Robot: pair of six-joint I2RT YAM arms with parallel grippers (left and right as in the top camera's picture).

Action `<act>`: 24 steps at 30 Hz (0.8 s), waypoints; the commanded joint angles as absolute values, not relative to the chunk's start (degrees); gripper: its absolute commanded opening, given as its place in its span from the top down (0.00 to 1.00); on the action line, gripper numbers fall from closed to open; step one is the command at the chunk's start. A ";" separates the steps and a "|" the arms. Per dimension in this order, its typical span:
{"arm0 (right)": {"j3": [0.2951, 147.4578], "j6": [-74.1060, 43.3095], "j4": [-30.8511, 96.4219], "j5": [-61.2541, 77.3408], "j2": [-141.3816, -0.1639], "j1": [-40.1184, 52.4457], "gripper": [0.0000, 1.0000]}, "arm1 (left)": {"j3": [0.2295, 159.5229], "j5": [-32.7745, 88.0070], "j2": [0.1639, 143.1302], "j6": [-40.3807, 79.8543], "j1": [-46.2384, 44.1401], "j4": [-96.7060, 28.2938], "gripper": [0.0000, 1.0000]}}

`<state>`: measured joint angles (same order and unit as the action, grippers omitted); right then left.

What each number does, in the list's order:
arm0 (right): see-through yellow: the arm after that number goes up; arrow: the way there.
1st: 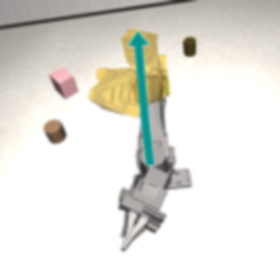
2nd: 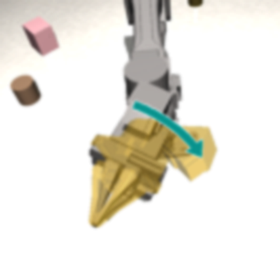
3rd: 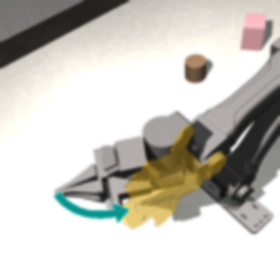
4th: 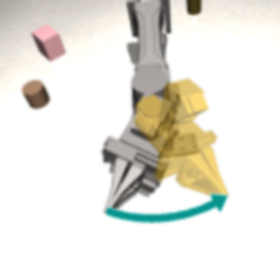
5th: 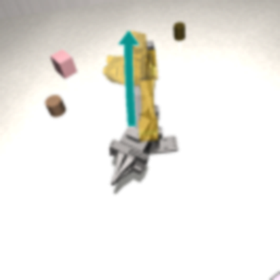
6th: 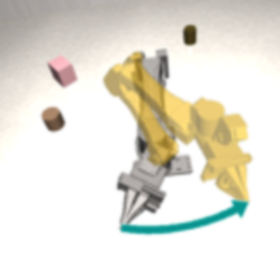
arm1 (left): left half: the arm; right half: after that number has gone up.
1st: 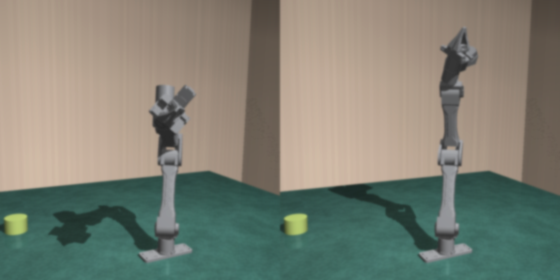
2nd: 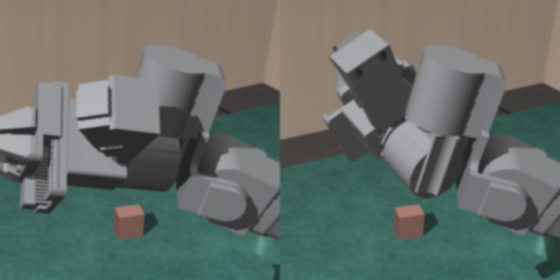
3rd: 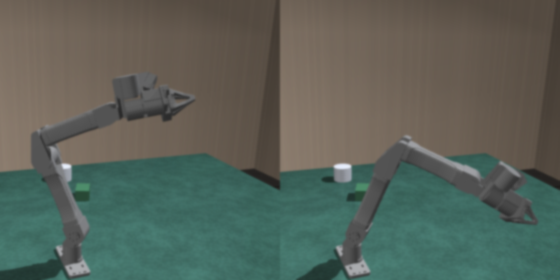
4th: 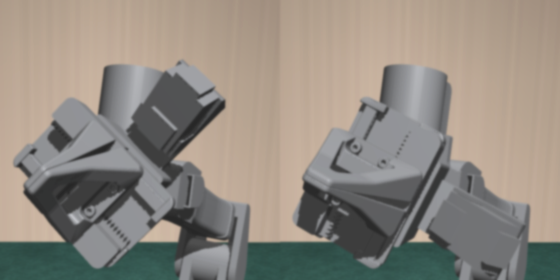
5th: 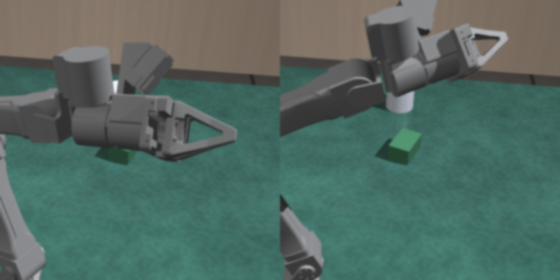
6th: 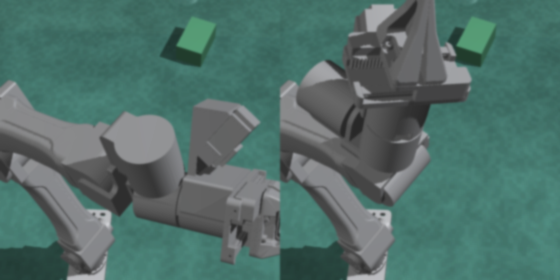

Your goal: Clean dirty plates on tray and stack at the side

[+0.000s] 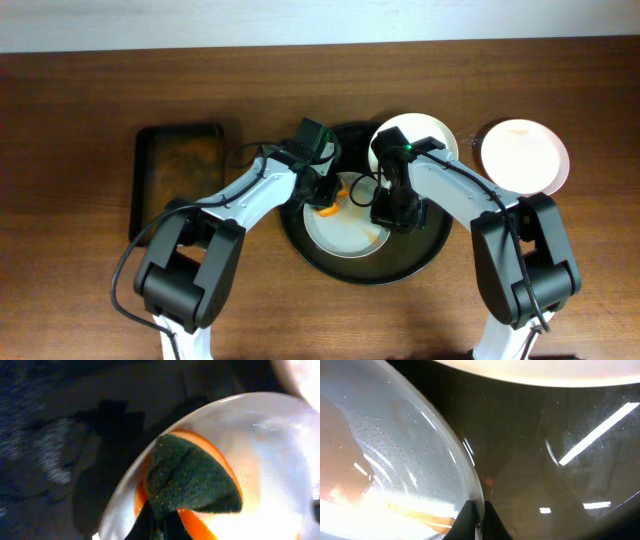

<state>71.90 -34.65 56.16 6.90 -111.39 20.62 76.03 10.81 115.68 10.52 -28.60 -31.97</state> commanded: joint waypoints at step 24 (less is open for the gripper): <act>70.32 -33.21 53.63 1.76 -112.44 20.95 0.96 | 75.37 -2.81 92.86 10.26 -16.71 -40.99 1.00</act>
